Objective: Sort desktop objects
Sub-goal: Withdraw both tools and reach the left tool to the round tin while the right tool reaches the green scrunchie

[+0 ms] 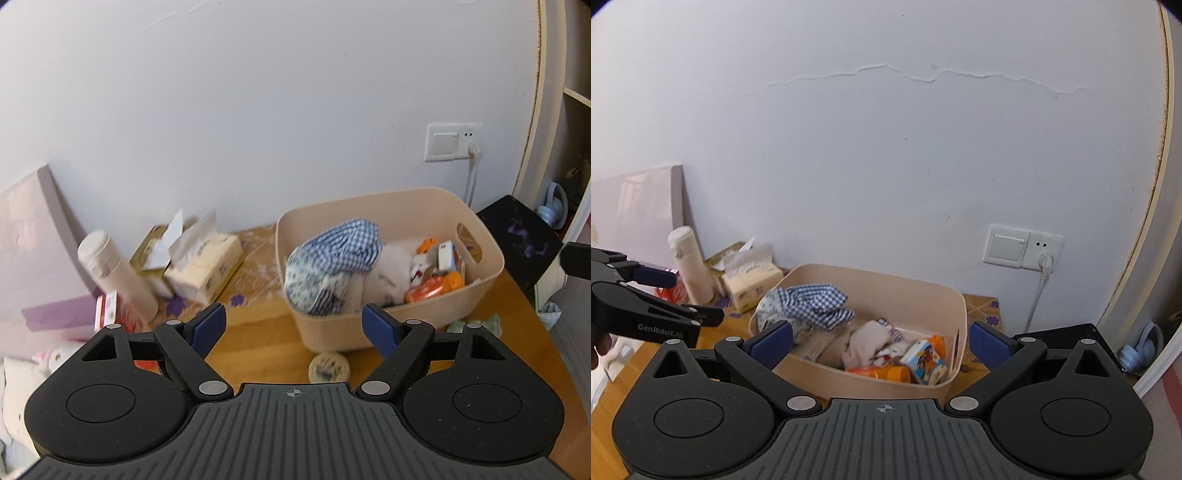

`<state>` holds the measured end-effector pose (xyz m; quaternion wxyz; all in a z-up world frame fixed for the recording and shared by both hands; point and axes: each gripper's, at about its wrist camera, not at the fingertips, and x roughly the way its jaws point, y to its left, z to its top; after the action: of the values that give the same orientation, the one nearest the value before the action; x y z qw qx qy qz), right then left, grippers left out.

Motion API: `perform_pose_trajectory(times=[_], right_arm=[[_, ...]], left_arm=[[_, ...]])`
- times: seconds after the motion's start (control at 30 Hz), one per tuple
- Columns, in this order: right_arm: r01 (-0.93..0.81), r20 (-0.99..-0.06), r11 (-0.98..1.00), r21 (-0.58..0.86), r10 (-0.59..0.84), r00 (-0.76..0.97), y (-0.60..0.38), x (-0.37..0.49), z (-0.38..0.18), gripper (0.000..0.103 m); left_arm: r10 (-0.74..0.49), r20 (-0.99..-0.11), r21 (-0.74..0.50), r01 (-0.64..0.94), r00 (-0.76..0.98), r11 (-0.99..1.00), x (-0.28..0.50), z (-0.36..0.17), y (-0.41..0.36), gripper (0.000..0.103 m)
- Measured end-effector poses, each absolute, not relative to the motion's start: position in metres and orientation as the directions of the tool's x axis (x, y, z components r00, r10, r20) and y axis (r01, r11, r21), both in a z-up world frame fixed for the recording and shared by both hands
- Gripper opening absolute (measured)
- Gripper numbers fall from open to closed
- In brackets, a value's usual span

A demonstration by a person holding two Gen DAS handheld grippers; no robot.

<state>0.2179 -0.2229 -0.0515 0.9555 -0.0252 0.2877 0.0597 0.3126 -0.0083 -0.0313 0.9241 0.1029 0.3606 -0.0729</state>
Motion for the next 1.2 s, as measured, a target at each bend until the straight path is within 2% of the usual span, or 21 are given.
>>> perform_pose_trajectory(times=[0.37,0.63,0.8,1.07,1.2], right_arm=[[-0.157,-0.599,0.987,-0.035,0.105,0.794,-0.219,0.184,-0.069,0.103],[-0.235,-0.646,0.961,-0.146,0.087,0.759,-0.202,0.169,-0.095,0.103],[-0.273,-0.697,0.95,-0.153,0.092,0.711,-0.192,0.169,-0.118,0.103],[-0.233,-0.767,0.968,-0.098,0.075,0.637,-0.197,0.184,-0.159,0.103],[-0.128,-0.802,0.99,-0.055,0.032,0.597,-0.213,0.198,-0.183,0.103]], left_arm=[[-0.049,-0.716,0.106,0.178,0.697,0.978,0.279,-0.049,0.018,0.082],[-0.052,-0.775,0.101,0.205,0.629,0.973,0.269,-0.079,0.025,0.082],[-0.058,-0.808,0.076,0.202,0.586,0.976,0.267,-0.102,0.027,0.082],[-0.049,-0.852,0.081,0.225,0.521,0.971,0.276,-0.143,0.024,0.082],[-0.06,-0.866,0.068,0.236,0.496,0.969,0.288,-0.158,0.025,0.082]])
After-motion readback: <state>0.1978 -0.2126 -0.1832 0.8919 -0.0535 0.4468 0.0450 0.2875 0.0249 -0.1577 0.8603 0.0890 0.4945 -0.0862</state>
